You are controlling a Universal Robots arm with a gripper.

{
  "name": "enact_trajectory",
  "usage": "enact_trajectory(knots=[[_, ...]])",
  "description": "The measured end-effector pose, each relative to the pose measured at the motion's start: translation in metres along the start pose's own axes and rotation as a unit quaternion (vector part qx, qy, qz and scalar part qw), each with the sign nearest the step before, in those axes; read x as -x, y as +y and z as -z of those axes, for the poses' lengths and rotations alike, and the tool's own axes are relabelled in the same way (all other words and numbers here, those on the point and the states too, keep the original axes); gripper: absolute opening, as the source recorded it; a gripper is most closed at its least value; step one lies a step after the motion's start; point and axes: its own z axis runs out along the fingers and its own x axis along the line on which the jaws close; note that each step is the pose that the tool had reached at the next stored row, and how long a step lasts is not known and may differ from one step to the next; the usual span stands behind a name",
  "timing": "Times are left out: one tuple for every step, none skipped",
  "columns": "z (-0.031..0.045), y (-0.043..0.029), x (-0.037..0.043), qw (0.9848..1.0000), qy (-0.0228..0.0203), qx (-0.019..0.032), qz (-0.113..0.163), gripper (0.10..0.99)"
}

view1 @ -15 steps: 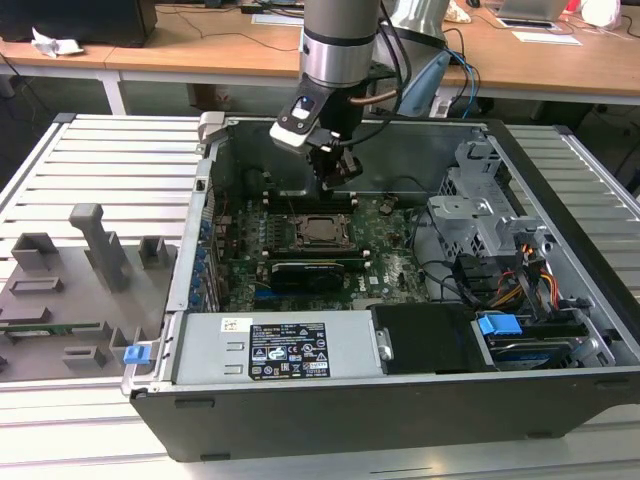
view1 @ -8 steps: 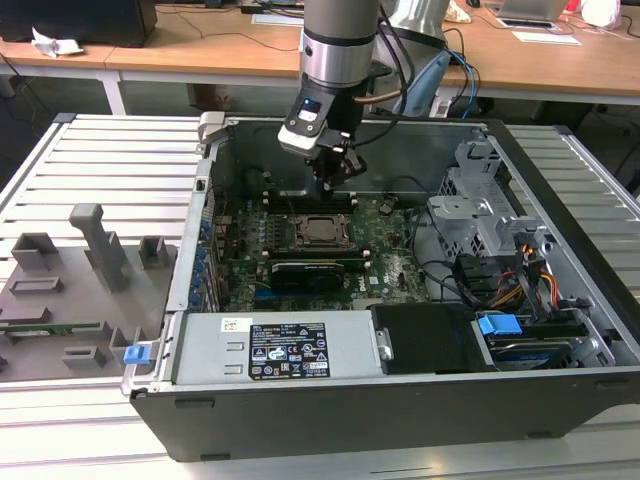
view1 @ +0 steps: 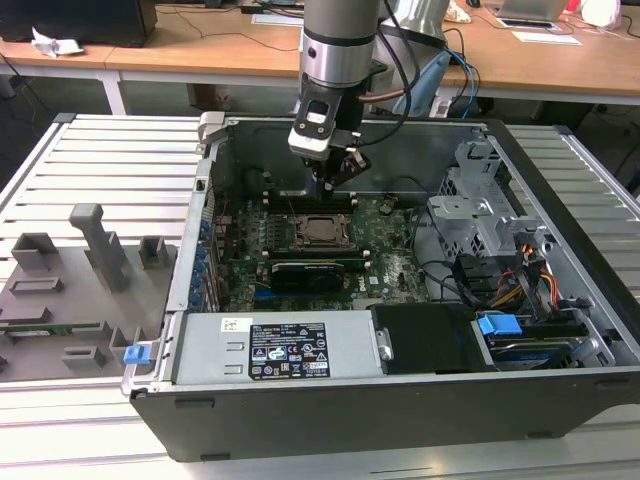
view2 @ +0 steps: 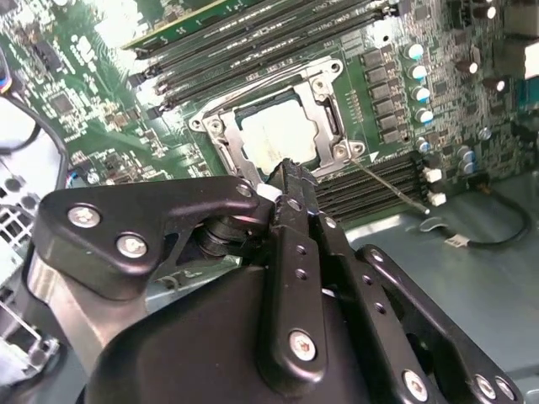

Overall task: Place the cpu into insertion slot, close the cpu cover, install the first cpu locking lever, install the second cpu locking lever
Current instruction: 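Install the first cpu locking lever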

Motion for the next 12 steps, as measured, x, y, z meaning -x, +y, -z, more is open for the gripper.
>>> enact_trajectory(knots=[[0.0000, 0.0000, 0.0000, 1.0000, 0.0000, 0.0001, 0.007, 0.106], [0.0000, 0.0000, 0.0000, 0.9999, 0.0000, 0.0001, 0.013, 0.106], [0.0000, 0.0000, 0.0000, 0.9998, 0.0000, 0.0002, 0.020, 0.106], [0.0000, 0.0000, 0.0000, 0.9996, 0.0000, 0.0002, 0.029, 0.106], [0.0000, 0.0000, 0.0000, 0.9993, 0.0000, 0.0003, 0.038, 0.106], [0.0000, 0.0000, 0.0000, 0.9990, 0.0000, 0.0004, 0.045, 0.106], [0.0000, 0.0000, 0.0000, 0.9983, 0.0000, 0.0005, 0.058, 0.106], [0.0000, 0.0000, 0.0000, 0.9977, 0.0000, 0.0006, 0.067, 0.106], [0.0000, 0.0000, 0.0000, 0.9971, 0.0000, 0.0007, 0.076, 0.106], [0.0000, 0.0000, 0.0000, 0.9962, 0.0001, 0.0008, 0.087, 0.106], [0.0000, 0.0000, 0.0000, 0.9955, 0.0001, 0.0008, 0.095, 0.106], [0.0000, 0.0000, 0.0000, 0.9946, 0.0001, 0.0009, 0.104, 0.106]])
